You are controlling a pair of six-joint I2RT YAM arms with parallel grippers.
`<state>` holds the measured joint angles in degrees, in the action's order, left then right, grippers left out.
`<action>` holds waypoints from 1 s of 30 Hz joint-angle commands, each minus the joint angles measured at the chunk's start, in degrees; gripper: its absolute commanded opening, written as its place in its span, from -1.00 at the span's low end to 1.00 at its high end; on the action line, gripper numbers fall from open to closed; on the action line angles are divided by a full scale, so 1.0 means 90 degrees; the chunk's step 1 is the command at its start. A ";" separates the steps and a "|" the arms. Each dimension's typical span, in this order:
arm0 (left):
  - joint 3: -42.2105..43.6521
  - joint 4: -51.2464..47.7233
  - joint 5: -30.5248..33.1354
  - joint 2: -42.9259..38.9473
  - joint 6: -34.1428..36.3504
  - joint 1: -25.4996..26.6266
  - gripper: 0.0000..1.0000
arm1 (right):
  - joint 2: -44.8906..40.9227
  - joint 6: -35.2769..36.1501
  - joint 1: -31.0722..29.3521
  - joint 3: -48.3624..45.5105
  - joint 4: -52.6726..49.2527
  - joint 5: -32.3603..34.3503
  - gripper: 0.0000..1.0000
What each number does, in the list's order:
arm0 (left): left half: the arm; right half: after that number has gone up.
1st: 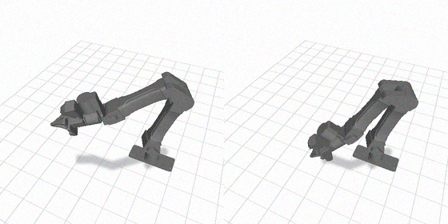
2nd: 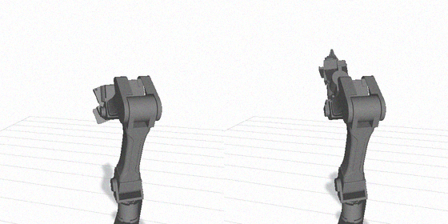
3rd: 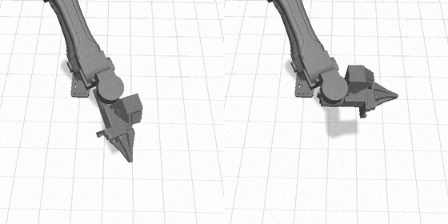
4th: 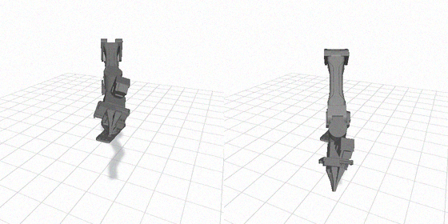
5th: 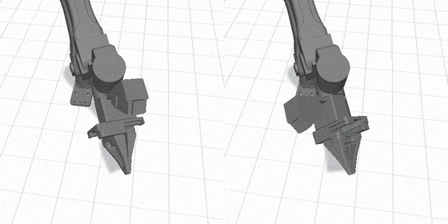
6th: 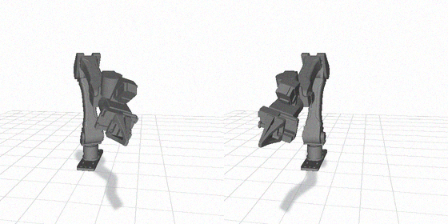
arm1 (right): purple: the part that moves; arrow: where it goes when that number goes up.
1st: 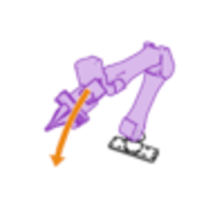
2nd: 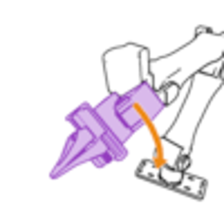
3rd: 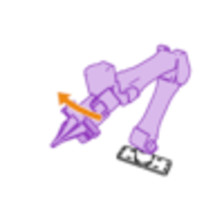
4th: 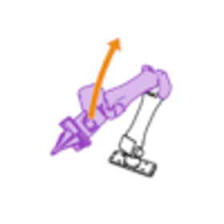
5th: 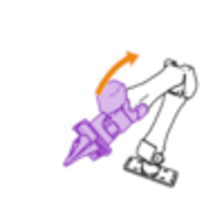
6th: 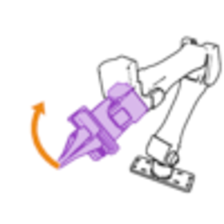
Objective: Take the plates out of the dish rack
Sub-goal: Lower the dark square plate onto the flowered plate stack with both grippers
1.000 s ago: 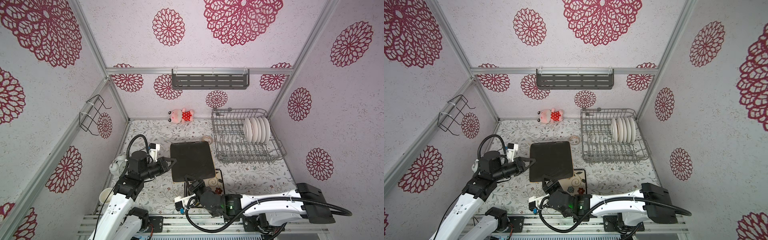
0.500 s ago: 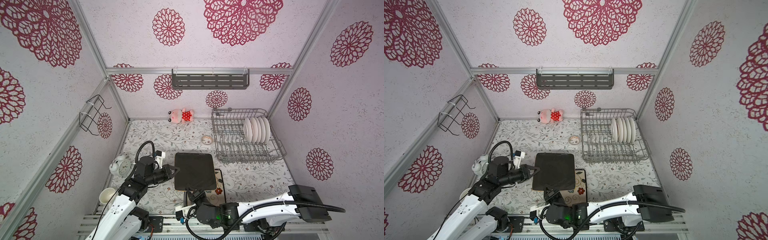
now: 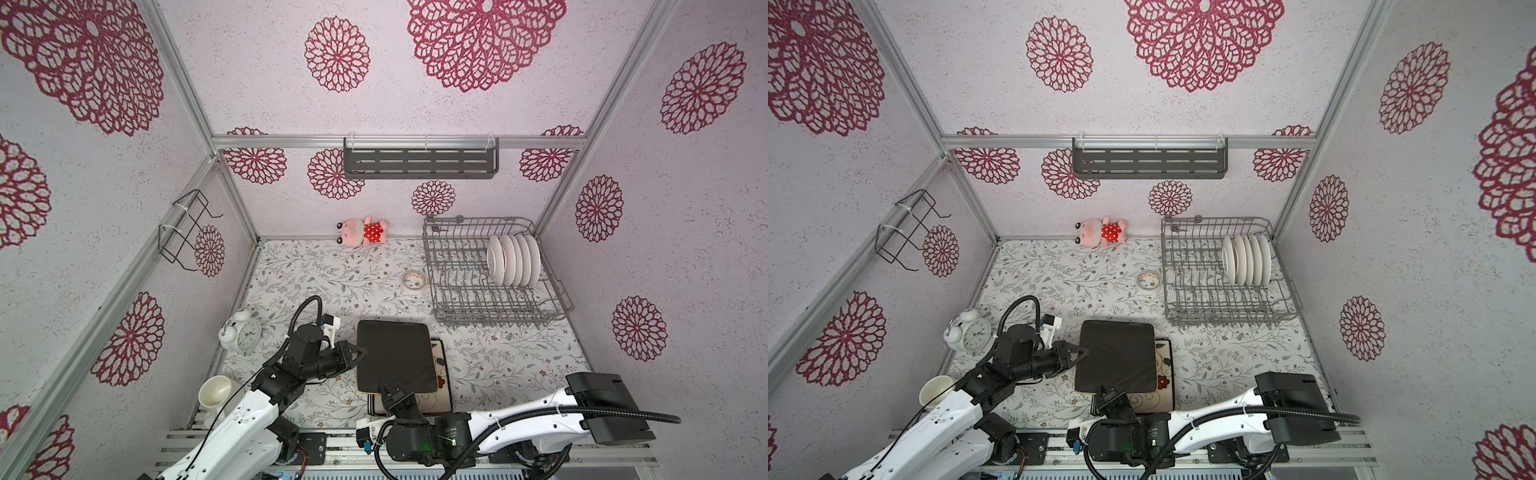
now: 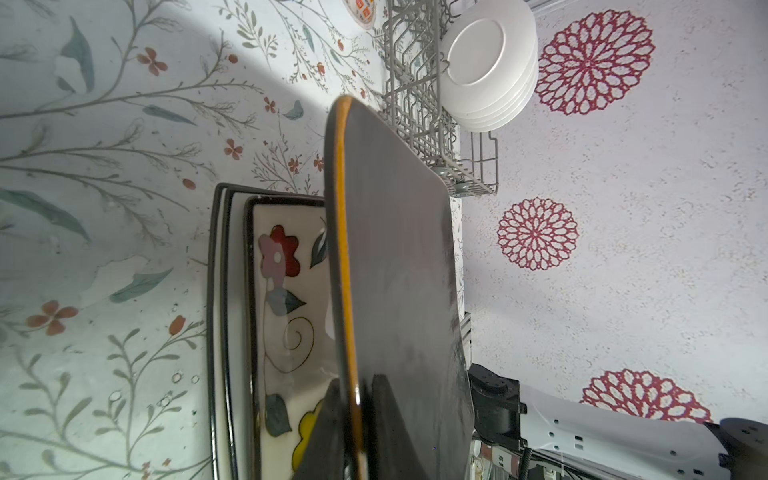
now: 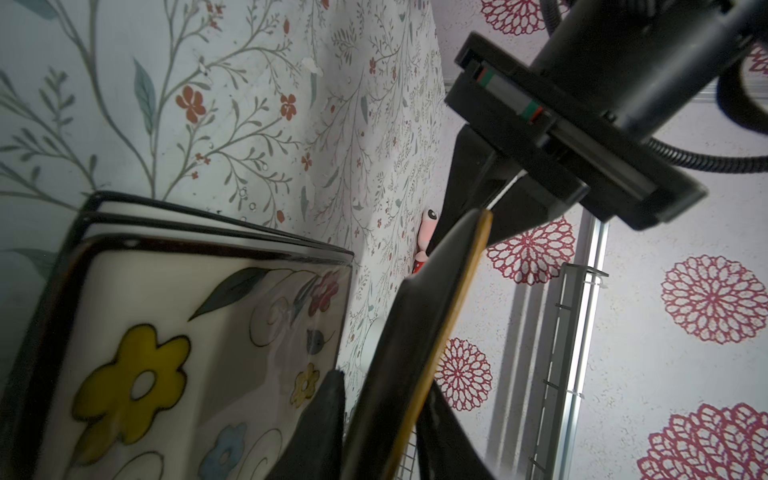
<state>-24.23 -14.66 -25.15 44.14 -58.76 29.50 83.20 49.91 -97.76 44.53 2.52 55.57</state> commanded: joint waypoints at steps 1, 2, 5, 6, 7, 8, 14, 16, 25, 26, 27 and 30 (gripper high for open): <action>0.0132 0.0305 0.0193 -0.0012 0.0382 0.0130 -1.00 | -0.0158 -0.0693 -0.0013 0.0423 -0.0287 0.1019 -0.35; 0.0167 0.0337 0.0206 -0.0003 0.0373 0.0140 -1.00 | -0.0135 -0.0788 -0.0044 0.0426 -0.0381 0.1019 -0.34; 0.0263 0.0442 0.0235 0.0046 0.0323 0.0189 -1.00 | -0.0077 -0.1106 -0.0100 0.0433 -0.0639 0.1042 -0.33; 0.0293 0.0465 0.0252 0.0065 0.0305 0.0199 -1.00 | -0.0062 -0.1174 -0.0115 0.0433 -0.0700 0.1042 -0.33; 0.0326 0.0506 0.0258 0.0090 0.0282 0.0226 -1.00 | -0.0050 -0.1255 -0.0124 0.0438 -0.0754 0.1042 -0.33; 0.0348 0.0524 0.0266 0.0105 0.0274 0.0250 -1.00 | -0.0036 -0.1317 -0.0134 0.0440 -0.0803 0.1042 -0.33; 0.0440 0.0466 0.0343 0.0118 0.0279 0.0312 -1.00 | 0.0062 -0.1646 -0.0154 0.0444 -0.1192 0.0931 -0.30; 0.0478 0.0459 0.0376 0.0109 0.0279 0.0316 -1.00 | 0.0084 -0.1802 -0.0171 0.0443 -0.1334 0.0906 -0.28; 0.0598 0.0631 0.0425 0.0240 0.0240 0.0386 -1.00 | 0.0014 -0.2455 -0.0320 0.0521 -0.2022 0.0696 -0.15; 0.0607 0.0640 0.0427 0.0268 0.0240 0.0394 -1.00 | -0.0008 -0.2507 -0.0329 0.0538 -0.2083 0.0660 -0.15; 0.0606 0.0642 0.0439 0.0281 0.0240 0.0412 -1.00 | -0.0011 -0.2553 -0.0344 0.0557 -0.2151 0.0612 -0.14; 0.0619 0.0664 0.0462 0.0296 0.0230 0.0434 -1.00 | -0.0052 -0.2688 -0.0390 0.0577 -0.2305 0.0534 -0.13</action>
<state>-18.74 -10.50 -20.49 46.68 -58.43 32.60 84.95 29.12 -100.77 48.21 -15.16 58.35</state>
